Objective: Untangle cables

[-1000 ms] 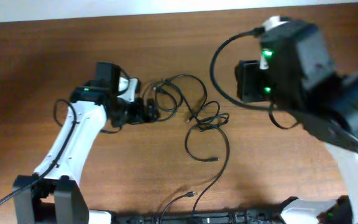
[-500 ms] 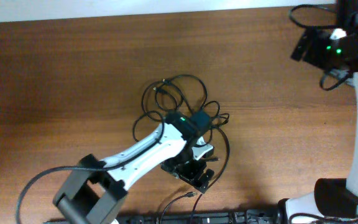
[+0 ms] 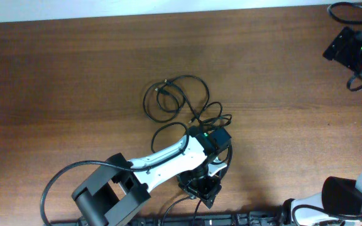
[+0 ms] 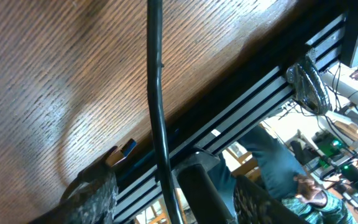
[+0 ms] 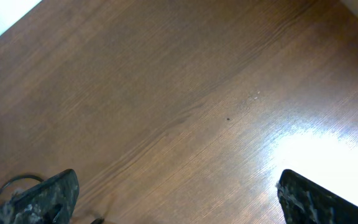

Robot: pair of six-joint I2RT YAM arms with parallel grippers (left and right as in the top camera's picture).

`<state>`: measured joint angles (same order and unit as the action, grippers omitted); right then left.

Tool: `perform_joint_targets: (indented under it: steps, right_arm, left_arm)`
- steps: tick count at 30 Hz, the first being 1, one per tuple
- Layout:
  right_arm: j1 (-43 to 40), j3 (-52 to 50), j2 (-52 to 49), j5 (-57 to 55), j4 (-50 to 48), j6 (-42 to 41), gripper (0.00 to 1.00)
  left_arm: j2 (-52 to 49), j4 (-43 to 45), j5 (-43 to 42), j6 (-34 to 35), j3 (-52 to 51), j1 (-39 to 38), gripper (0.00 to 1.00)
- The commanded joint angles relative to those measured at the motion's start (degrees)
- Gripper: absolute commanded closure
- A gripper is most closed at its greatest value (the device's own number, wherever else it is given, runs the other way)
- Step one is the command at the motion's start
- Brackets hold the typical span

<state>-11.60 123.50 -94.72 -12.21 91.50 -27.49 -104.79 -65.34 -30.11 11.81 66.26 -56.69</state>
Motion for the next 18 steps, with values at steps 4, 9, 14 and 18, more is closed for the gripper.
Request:
perform_joint_targets:
  steps: [4, 9, 14, 18]
  right_arm:
    - [-0.07, -0.07, 0.68, -1.11, 0.00, -0.46, 0.00]
    - [-0.07, -0.07, 0.68, -1.11, 0.00, -0.46, 0.00]
    - [-0.07, -0.07, 0.68, -1.11, 0.02, -0.46, 0.00]
    - [-0.07, -0.07, 0.68, -1.11, 0.02, -0.46, 0.00]
  left_arm:
    - [-0.55, 0.20, -3.37, 0.96, -3.23, -0.96, 0.40]
    - [-0.52, 1.42, -3.61, 0.98, -3.21, -1.33, 0.78]
    - [-0.52, -3.89, 0.33, 0.96, 5.57, -1.27, 1.00]
    - [-0.52, -13.53, 12.46, 1.01, 23.37, 3.26, 1.00]
